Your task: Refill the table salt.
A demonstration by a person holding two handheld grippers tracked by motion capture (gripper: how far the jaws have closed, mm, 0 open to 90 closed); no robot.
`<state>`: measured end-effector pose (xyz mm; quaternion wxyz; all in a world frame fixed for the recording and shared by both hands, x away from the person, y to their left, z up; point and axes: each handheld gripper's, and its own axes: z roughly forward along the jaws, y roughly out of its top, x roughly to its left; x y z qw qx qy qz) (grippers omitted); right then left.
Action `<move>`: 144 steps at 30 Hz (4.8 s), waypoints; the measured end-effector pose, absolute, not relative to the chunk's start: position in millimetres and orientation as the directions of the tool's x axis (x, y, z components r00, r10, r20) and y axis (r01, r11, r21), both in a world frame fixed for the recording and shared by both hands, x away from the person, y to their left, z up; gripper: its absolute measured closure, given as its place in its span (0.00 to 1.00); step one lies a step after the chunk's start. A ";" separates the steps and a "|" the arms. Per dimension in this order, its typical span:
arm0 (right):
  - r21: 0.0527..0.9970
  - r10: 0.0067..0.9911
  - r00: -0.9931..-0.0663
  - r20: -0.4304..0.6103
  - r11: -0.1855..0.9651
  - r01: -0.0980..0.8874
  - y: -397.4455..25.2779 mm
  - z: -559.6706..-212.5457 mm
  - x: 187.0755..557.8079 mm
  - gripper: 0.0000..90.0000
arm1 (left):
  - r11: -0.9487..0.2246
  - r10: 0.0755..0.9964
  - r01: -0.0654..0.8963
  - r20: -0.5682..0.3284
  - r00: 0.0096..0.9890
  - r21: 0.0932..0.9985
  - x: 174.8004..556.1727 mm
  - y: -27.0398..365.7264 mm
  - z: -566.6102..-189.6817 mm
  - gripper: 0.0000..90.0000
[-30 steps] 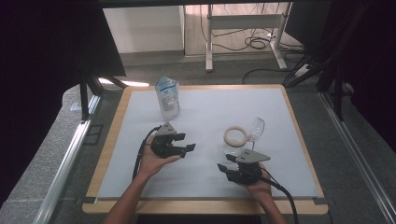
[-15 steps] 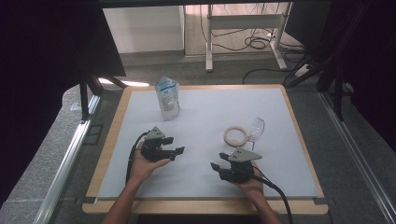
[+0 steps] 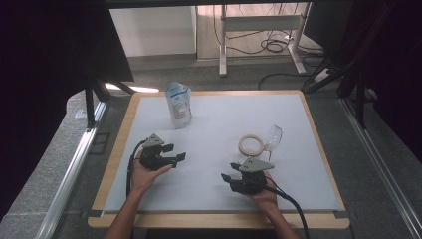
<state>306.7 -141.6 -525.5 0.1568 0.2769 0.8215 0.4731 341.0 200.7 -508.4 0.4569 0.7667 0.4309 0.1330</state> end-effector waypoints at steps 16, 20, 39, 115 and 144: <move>0.860 0.593 -0.805 0.002 0.409 0.304 -137.8 -525.7 305.9 0.50 | -0.148 0.846 0.554 -0.185 0.501 0.819 369.4 227.7 -490.3 0.39; 0.859 0.592 -0.806 0.003 0.411 0.305 -137.5 -526.3 306.3 0.50 | -0.127 0.854 0.553 -0.193 0.483 0.824 382.3 235.4 -485.3 0.40; 0.852 0.583 -0.812 -0.001 0.426 0.304 -135.0 -529.2 305.3 0.50 | -0.144 0.866 0.544 -0.161 0.473 0.827 424.6 240.4 -469.3 0.42; 0.858 0.605 -0.796 -0.010 0.414 0.303 -138.7 -529.8 302.5 0.49 | -0.051 0.739 0.446 -0.267 0.619 0.894 467.1 212.8 -443.7 1.00; 0.859 0.581 -0.812 -0.053 0.442 0.260 -120.2 -526.8 300.3 0.46 | -0.062 0.681 0.419 -0.269 0.682 0.906 414.8 206.4 -449.8 1.00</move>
